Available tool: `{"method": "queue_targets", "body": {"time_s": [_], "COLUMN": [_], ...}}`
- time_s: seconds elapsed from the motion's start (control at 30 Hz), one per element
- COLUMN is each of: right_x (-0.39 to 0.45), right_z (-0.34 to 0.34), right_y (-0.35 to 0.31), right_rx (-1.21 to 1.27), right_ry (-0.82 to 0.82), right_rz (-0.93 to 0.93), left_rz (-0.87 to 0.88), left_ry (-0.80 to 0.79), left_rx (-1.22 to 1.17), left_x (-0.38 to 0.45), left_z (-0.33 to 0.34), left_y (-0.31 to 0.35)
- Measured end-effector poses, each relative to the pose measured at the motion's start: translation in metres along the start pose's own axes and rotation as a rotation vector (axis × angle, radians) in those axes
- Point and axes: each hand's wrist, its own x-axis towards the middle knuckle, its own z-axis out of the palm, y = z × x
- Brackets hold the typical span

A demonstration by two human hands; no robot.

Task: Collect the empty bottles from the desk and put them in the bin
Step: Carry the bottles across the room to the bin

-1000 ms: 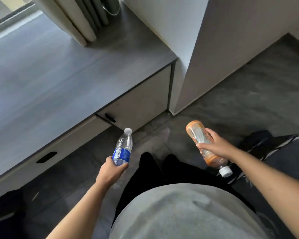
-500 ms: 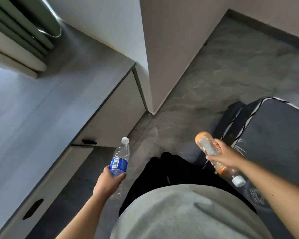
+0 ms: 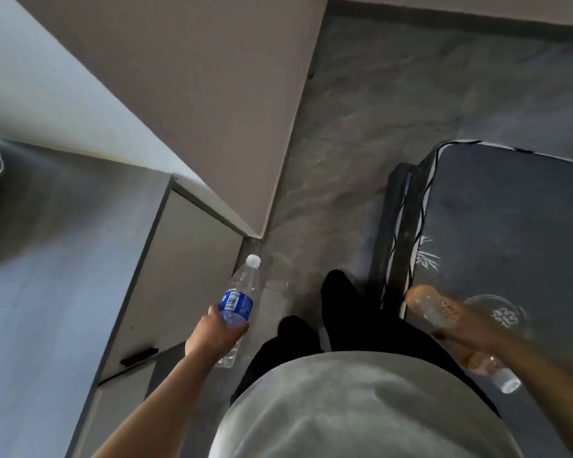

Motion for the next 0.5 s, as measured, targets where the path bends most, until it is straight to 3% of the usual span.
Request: {"method": "queue_targets", "body": {"time_s": [0.27,0.5], "right_x": [0.056,0.093], "right_z": [-0.068,-0.132], "right_y": [-0.02,-0.058], "right_rx": [0.032,0.041], "right_ry": [0.101,0.125], "right_rz": [-0.038,-0.046], "left_rz": [0.066,0.042], "left_ry": [-0.027,-0.053], "left_rx": [0.026,0.075], "left_x": [0.025,0.044], "left_z": [-0.005,-0.029], "left_y": [0.092,0.132]}}
